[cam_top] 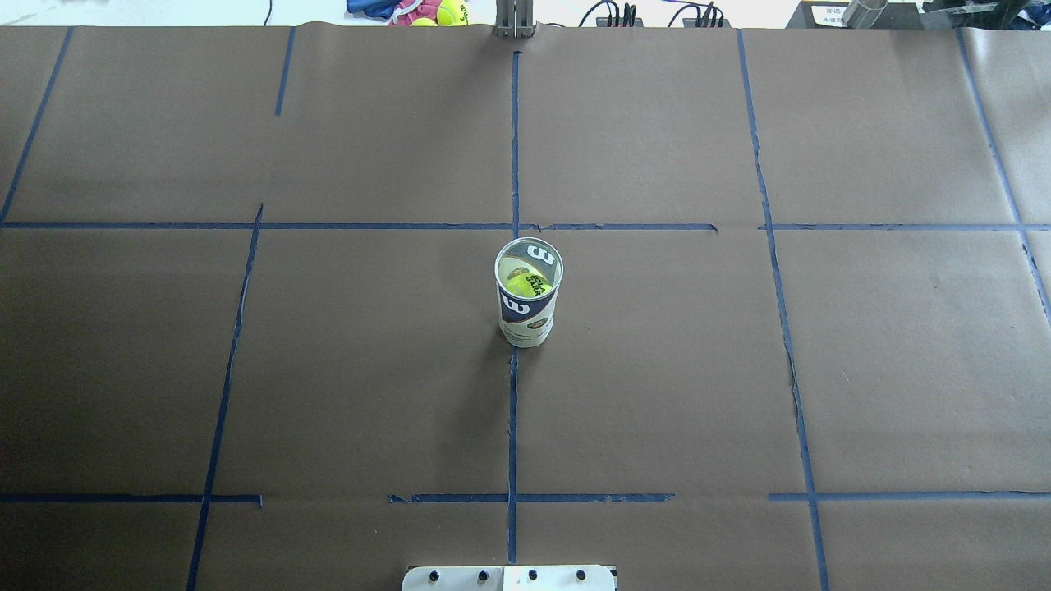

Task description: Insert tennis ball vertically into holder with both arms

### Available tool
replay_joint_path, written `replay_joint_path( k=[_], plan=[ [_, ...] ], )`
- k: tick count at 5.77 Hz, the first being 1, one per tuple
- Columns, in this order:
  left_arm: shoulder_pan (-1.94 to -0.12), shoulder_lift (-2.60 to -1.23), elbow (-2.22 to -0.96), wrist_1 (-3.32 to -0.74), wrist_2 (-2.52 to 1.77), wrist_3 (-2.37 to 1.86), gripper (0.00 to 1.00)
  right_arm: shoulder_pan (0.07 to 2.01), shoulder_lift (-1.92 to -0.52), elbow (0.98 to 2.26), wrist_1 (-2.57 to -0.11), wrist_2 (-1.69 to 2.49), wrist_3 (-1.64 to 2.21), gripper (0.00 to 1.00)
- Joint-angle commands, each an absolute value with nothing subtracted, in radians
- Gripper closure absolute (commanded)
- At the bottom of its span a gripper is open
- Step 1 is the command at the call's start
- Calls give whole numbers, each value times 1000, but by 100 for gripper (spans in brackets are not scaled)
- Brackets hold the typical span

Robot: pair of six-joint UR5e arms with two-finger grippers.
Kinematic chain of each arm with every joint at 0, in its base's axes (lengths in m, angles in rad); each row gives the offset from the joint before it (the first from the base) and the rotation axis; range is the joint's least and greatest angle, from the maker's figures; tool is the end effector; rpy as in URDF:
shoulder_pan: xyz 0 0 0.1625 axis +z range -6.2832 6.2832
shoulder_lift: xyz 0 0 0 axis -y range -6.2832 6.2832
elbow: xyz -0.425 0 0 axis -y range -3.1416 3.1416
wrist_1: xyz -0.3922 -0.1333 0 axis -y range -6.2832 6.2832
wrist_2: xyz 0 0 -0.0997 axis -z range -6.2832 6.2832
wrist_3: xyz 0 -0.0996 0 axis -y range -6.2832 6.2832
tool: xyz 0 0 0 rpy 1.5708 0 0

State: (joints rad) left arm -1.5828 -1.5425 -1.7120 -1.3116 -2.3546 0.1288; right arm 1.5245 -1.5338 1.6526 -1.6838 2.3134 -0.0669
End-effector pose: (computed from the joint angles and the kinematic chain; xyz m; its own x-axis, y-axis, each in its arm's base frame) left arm -0.0686 -0.4652 0.6275 0.7026 0.0166 -0.7114 -0.0790 0.9954 -0.0548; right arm 0.0425 -0.5078 0.6135 0.7310 -0.1047 0.6743 0.0954 0.9941 0.0510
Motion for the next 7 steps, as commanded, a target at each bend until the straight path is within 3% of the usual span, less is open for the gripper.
replay_joint_path(
  k=[1,7],
  plan=[
    [-1580,-1525,-1723,-1322,-2356,132,0,1523,-1536,1652,-1684,2315,-67,0],
    [-1571,-1517,-1736,-1313,-2355,133,0,1522,-1536,1652,-1680,2316,-67,0]
  ],
)
